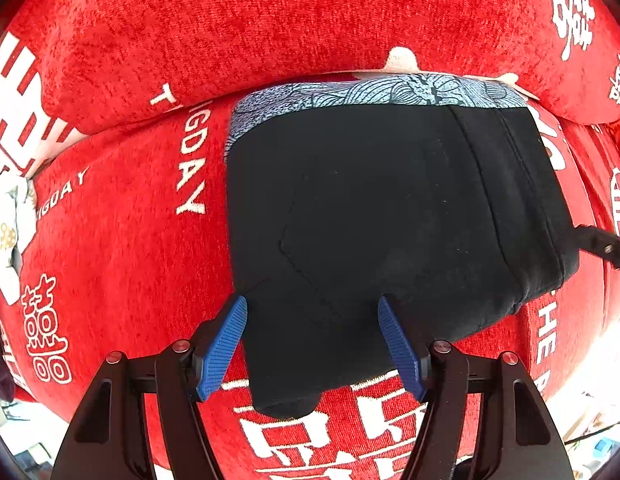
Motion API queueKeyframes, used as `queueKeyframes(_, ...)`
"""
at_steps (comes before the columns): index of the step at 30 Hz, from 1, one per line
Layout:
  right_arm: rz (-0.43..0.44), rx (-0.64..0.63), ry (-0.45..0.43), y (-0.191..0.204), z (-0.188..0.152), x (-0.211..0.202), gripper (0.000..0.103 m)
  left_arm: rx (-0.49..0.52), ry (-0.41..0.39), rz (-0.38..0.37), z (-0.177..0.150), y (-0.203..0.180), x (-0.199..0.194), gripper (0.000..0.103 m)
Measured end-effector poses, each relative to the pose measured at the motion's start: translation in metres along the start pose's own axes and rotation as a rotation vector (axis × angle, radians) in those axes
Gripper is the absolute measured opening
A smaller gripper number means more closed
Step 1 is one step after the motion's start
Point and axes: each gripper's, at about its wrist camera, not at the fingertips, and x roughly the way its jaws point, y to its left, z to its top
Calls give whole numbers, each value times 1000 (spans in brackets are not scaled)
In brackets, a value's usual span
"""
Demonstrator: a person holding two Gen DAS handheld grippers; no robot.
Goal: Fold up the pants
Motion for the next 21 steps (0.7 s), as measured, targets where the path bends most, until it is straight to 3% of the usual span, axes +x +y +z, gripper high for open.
queueKeyframes(4, 14, 8, -40, 7, 4, -15, 51, -15, 9, -1, -1, 3, 3, 70)
queueKeyframes(7, 62, -20, -49, 21, 6, -16, 51, -27, 2, 15, -1, 7, 3, 85)
queueKeyframes(12, 117, -55, 1, 38, 6, 4, 51, -45, -2, 16, 1, 16, 2, 85)
queueKeyframes(16, 94, -54, 76, 32, 0, 36, 50, -127, -8, 4, 14, 40, 5, 85)
queueKeyframes(21, 66, -115, 60, 34, -5, 40, 50, -209, -49, -21, 42, 65, 10, 86)
